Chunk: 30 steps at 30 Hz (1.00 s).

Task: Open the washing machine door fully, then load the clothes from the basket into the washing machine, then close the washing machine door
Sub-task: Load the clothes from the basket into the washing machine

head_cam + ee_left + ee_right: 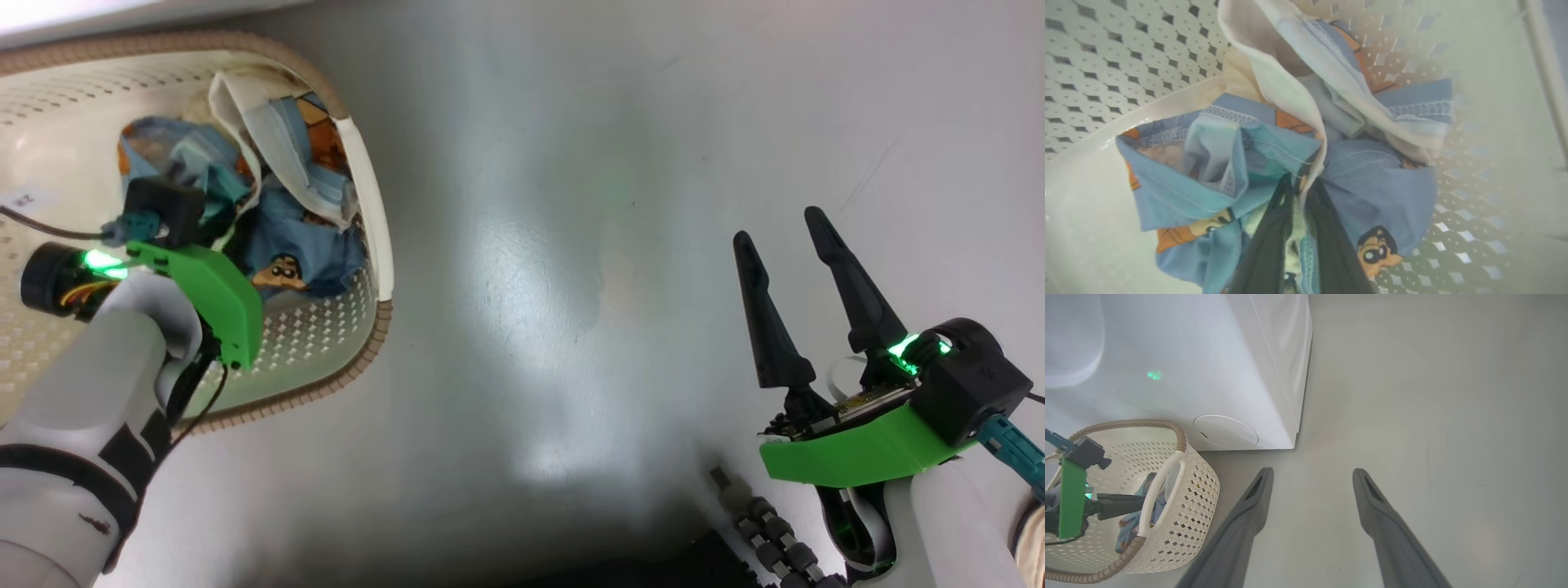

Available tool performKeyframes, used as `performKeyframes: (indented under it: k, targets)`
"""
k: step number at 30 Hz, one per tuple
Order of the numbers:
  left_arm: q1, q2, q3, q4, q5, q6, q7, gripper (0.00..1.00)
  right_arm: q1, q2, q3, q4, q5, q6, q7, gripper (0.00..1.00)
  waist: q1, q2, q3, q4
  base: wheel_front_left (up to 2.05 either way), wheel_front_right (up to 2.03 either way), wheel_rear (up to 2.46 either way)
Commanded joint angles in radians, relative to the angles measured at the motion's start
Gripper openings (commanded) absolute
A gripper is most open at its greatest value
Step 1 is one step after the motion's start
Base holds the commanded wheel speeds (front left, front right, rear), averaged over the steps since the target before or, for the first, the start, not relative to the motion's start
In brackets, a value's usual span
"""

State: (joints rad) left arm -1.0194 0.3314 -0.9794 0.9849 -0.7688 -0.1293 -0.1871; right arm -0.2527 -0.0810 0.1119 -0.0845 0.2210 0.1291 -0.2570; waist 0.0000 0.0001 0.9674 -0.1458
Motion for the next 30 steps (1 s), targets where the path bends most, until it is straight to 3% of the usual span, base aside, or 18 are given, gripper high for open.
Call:
performKeyframes:
  k: [1, 12, 23, 30]
  targets:
    - [0.031, 0.033, 0.008, -0.002, -0.012, -0.001, -0.012, 0.00, 0.023, -0.004, 0.016, -0.021, -0.011, 0.002, -0.005, 1.00, 0.0000, -0.0001, -0.014, 0.007, 0.00, 0.00, 0.00]
    - [0.091, 0.034, -0.025, 0.010, -0.095, -0.001, -0.073, 0.00, 0.013, -0.025, 0.000, -0.002, -0.010, 0.002, -0.005, 1.00, 0.0000, -0.0001, -0.134, 0.047, 0.00, 0.00, 0.00]
    - [0.296, 0.041, 0.325, -0.216, 0.071, 0.053, -0.075, 0.00, 0.027, -0.037, -0.002, 0.033, 0.003, 0.002, -0.005, 1.00, 0.0000, -0.0001, -0.292, 0.088, 0.00, 0.00, 0.00]
    - [0.452, 0.007, 0.545, -0.350, 0.189, 0.068, -0.075, 0.00, 0.042, -0.042, 0.013, 0.062, 0.017, 0.002, -0.005, 1.00, 0.0000, -0.0001, -0.399, 0.102, 0.00, 0.00, 0.00]
